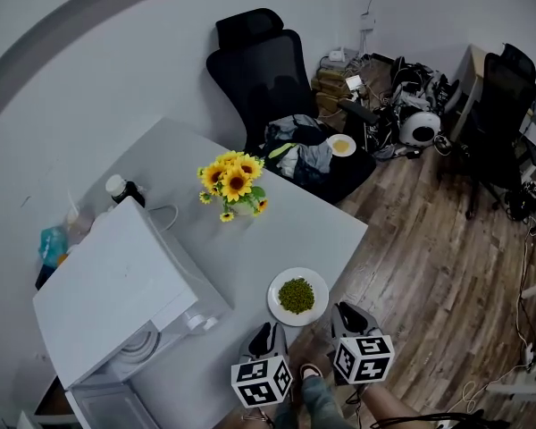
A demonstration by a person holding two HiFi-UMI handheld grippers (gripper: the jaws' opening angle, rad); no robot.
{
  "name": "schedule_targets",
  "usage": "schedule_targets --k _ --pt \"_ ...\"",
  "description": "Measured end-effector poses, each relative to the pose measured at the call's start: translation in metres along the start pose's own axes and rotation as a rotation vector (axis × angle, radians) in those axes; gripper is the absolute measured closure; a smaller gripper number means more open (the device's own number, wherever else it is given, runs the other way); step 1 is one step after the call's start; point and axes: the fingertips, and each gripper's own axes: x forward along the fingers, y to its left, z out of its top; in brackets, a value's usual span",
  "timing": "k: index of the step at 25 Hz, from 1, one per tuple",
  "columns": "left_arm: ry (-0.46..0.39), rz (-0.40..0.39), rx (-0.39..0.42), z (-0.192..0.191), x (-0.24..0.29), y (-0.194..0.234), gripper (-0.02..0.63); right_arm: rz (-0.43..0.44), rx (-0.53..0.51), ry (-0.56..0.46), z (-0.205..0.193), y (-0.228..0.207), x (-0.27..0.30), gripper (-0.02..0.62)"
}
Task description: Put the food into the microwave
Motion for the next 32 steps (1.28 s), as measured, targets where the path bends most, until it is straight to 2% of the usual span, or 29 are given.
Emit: schedule_targets --k 15,23,32 --pt "0.021 0.077 -0.073 -0.018 0.046 0.028 0.531 0.028 -0.009 0.032 -0.011 -0.025 0.062 0.541" --pt "0.015 0.107 -0.086 -0.018 0.056 0.033 0.531 0.047 -0.010 0.049 -0.014 -0.028 0.083 0.541" --pt "0.047 0.136 -0.115 -0.018 0.059 0.036 0.531 0.064 -0.025 0.051 -0.009 -0.026 0.093 0.543"
